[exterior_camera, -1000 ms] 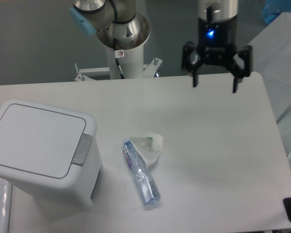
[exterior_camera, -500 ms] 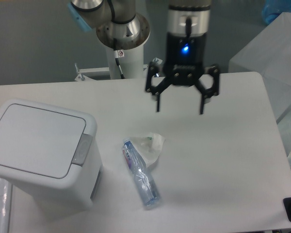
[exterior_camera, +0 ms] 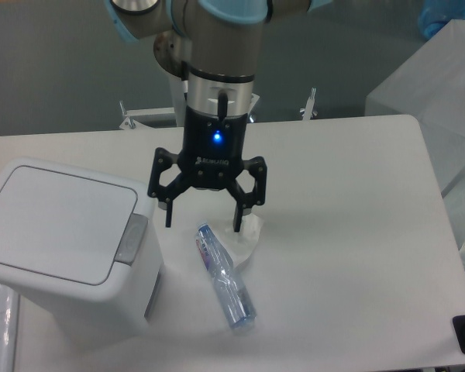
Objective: Open the trash can
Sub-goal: 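Move the open gripper down toward the grey button on the white trash can, then lower the gripper fingers onto the trash can's grey button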
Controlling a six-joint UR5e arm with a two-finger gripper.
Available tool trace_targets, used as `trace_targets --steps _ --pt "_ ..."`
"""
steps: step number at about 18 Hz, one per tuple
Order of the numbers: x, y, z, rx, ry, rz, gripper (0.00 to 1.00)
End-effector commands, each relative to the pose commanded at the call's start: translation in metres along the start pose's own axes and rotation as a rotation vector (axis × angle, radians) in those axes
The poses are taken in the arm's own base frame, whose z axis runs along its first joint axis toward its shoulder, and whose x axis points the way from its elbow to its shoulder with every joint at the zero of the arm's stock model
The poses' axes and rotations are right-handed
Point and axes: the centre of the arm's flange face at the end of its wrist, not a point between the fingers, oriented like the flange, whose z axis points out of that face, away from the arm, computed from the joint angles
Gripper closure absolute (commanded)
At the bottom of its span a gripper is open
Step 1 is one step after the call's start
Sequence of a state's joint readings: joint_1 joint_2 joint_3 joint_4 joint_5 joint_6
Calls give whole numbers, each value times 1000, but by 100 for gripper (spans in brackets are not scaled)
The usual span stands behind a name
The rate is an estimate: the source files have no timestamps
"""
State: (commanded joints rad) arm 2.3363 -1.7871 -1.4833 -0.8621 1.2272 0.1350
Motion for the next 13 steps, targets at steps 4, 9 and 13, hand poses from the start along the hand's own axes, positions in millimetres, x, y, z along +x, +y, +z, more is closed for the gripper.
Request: trace_targets --steps 4,9,13 --pt "8 4 12 -18 10 12 0" --pt "9 6 17 -28 12 10 0" --pt "17 10 21 -38 21 19 0"
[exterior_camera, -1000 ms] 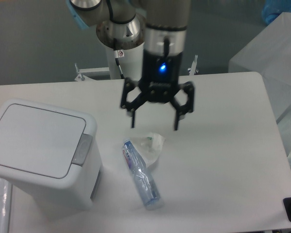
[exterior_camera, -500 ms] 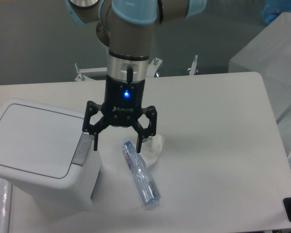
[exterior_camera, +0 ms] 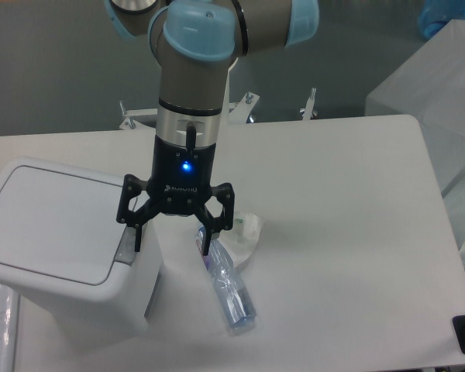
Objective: Open the trash can
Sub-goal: 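Lower the gripper fingers onto the trash can's grey button, then hold the gripper pressed on the grey button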
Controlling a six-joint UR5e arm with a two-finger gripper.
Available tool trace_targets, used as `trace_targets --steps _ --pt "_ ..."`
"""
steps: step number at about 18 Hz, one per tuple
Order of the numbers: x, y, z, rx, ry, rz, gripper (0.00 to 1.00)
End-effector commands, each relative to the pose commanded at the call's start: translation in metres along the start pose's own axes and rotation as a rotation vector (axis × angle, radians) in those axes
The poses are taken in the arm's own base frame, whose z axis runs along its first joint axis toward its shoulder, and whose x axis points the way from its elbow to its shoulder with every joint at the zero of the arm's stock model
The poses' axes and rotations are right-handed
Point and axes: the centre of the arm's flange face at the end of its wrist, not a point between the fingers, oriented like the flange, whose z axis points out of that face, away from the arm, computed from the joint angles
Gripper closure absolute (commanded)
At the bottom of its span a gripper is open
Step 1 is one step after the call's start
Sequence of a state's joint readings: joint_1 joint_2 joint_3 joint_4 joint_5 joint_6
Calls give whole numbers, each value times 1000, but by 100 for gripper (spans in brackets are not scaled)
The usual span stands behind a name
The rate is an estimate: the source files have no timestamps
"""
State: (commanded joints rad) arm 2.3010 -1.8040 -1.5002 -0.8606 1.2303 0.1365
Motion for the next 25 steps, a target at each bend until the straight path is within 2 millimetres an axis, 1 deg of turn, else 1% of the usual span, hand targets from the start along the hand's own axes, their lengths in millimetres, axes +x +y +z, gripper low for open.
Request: trace_targets --steps 25 --pt "-3 7 7 -19 -7 3 0"
